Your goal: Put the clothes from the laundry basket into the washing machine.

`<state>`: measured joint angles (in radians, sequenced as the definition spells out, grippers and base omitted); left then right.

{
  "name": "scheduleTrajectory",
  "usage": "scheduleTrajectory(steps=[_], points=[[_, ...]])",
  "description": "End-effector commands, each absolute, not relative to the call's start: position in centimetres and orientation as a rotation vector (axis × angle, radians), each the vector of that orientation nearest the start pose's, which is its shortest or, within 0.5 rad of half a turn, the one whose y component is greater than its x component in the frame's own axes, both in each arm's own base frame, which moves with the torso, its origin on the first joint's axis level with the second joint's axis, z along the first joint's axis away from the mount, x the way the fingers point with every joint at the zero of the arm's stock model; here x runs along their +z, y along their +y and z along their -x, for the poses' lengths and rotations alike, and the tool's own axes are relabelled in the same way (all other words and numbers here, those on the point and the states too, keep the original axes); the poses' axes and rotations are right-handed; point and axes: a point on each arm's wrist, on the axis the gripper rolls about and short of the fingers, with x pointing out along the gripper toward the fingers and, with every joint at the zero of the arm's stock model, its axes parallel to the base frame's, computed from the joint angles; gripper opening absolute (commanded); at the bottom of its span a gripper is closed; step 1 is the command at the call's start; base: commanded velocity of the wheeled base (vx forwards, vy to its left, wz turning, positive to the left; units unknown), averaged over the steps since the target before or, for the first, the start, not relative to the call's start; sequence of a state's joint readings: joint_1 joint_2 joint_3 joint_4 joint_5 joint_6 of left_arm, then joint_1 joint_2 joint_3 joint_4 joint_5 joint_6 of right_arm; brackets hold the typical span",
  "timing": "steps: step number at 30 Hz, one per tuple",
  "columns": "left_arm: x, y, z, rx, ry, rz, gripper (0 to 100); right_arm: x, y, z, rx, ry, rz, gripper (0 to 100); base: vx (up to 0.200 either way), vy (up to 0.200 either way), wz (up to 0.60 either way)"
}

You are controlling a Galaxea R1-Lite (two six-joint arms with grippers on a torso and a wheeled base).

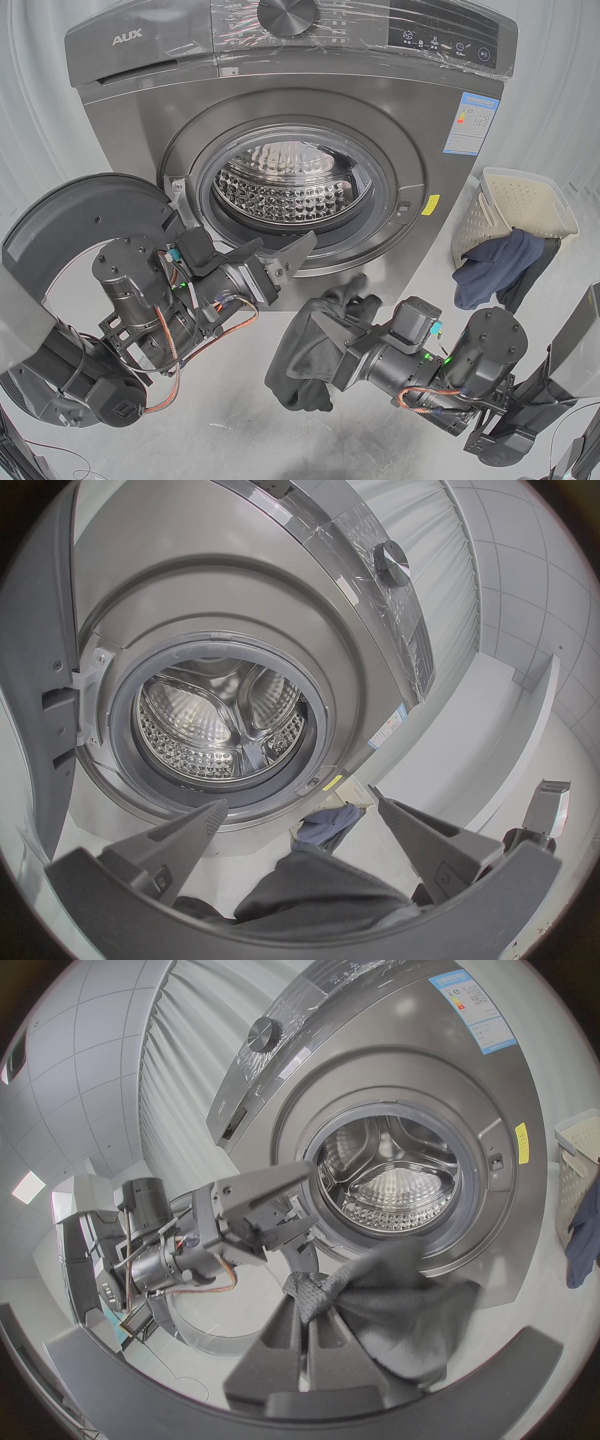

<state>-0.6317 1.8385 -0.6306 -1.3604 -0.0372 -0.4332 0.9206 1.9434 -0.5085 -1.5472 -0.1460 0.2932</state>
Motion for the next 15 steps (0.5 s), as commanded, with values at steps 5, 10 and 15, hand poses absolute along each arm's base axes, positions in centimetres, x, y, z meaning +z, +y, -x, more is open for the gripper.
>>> scheduleTrajectory(steps=[5,10,15], points=[[16.6,-17.7,-24.1,-0.686,0.014,0.443,100,13.8,23.8,-20.5,0.729,-0.035,-0.359,0,0.0,0.0,0.0],[15.9,-17.3,-22.6,-0.711,0.045,0.389,100,14.2,23.5,-21.6,0.684,-0.063,-0.371,0,0.0,0.0,0.0],[14.3,-17.3,-21.3,-0.731,0.103,0.329,100,14.5,23.6,-22.0,0.675,-0.077,-0.378,0,0.0,0.0,0.0]])
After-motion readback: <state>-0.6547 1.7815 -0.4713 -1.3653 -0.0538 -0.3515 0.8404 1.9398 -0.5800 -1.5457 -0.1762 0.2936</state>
